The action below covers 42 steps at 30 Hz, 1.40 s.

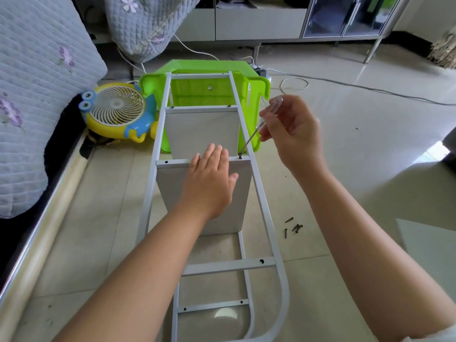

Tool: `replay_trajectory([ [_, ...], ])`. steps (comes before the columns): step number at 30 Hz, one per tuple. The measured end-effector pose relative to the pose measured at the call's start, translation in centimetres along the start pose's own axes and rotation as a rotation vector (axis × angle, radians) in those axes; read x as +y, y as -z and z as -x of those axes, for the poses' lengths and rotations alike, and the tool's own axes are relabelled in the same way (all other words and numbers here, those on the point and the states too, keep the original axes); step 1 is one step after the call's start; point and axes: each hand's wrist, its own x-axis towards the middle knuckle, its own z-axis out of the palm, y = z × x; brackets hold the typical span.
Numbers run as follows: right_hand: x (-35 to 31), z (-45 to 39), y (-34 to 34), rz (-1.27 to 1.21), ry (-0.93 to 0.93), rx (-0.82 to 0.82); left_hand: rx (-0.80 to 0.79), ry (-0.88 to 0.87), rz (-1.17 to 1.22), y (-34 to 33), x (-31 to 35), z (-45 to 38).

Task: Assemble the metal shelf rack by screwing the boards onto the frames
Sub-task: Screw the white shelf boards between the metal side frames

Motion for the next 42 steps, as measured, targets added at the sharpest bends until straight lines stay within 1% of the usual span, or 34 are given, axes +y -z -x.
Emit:
replay_trajectory([
  [3, -0.3, -0.3, 0.1, 0.061, 0.006, -0.04, 0.009, -0.007, -0.003, -0.1, 0.0, 0.0],
  [5, -0.6, -0.4, 0.2, 0.14, 0.045, -0.077, 0.016, -0.014, -0.008, -0.1, -0.1, 0.1],
  [8, -1.1, -0.7, 0.6, 0.346, 0.168, -0.147, 0.027, -0.021, -0.007, -0.2, -0.2, 0.1],
  [11, -1.4, -1.0, 1.2, 0.488, 0.293, -0.203, 0.036, -0.034, -0.014, -0.2, -0.2, 0.2],
  [14, -1.6, -1.2, 1.6, 0.544, 0.361, -0.233, 0.05, -0.041, -0.001, 0.1, -0.9, 0.0],
  [17, -1.9, -1.2, 1.7, 0.575, 0.397, -0.276, 0.041, -0.011, 0.004, 0.3, -1.5, 0.0],
  [24, -3.0, -1.1, 1.6, 0.667, 0.366, -0.357, 0.009, 0.007, 0.028, 0.5, -1.3, 0.2],
  [29, -4.2, -1.9, 1.4, 0.81, 0.274, -0.458, -0.034, 0.015, 0.052, 0.8, -1.1, 0.3],
  [32, -4.5, -2.3, 1.2, 0.835, 0.243, -0.493, -0.043, 0.025, 0.057, 0.9, -1.0, 0.2],
  [37, -4.3, -2.3, 1.7, 0.82, 0.232, -0.473, -0.049, 0.023, 0.061, 0.9, -1.1, 0.4],
  [42, -4.4, -2.0, 1.9, 0.838, 0.21, -0.501, -0.045, 0.024, 0.054, 0.8, -1.0, 0.5],
])
